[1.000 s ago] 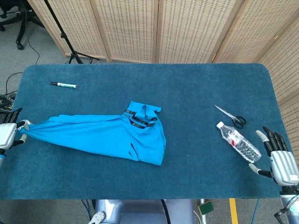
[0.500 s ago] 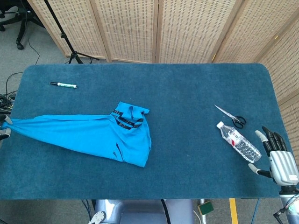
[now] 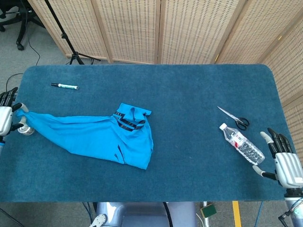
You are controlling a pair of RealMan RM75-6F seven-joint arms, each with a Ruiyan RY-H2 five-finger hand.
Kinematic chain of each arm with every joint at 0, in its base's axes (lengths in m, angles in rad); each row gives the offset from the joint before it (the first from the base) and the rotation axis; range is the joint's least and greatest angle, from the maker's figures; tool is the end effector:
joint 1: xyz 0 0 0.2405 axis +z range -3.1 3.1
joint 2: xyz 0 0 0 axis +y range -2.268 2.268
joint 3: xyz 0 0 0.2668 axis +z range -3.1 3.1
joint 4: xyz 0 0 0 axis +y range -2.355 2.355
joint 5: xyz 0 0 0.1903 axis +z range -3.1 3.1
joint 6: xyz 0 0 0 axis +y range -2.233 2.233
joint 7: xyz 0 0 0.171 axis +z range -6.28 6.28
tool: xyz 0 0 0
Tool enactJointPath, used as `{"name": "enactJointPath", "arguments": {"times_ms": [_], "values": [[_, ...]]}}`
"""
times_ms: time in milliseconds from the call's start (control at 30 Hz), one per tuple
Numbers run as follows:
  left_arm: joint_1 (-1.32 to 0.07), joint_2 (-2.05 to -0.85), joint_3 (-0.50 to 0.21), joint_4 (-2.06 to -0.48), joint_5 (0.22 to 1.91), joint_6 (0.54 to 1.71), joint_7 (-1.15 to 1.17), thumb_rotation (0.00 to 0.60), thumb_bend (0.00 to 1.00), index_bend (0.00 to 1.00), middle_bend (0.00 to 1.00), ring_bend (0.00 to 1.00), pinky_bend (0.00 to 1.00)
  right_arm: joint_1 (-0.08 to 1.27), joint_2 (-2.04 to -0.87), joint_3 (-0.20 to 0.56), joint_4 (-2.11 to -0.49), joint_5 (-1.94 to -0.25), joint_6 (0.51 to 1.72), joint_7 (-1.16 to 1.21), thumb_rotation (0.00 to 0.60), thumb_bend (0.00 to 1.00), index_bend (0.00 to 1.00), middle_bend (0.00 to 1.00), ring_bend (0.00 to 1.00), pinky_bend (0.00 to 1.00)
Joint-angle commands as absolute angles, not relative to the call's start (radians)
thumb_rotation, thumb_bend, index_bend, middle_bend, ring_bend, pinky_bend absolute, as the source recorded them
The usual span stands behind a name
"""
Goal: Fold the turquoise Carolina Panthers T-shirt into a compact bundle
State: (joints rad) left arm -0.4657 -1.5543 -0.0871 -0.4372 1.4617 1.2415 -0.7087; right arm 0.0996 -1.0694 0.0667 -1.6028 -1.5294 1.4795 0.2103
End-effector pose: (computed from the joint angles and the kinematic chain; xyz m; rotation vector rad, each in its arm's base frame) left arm -0.3695 0.3736 0.1750 -1.4014 -0.8094 -1.0188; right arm -0.3078 -0.2152 0.1986 1.3566 -0.9904 1.0570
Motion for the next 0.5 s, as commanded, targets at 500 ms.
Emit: {"name": "enactJointPath", "arguments": {"times_ms": [500], "values": [[-0.675,-1.405,-0.134,-1.158,1.609,1.341,-0.053,0.600,0.46,0.76,0.00,0.00,0.00,0.089,-1.048,0.074,-1.604,-1.527,1.496,0.260,0.600,0.00,0.00,0.00,0.00,0.00]]}}
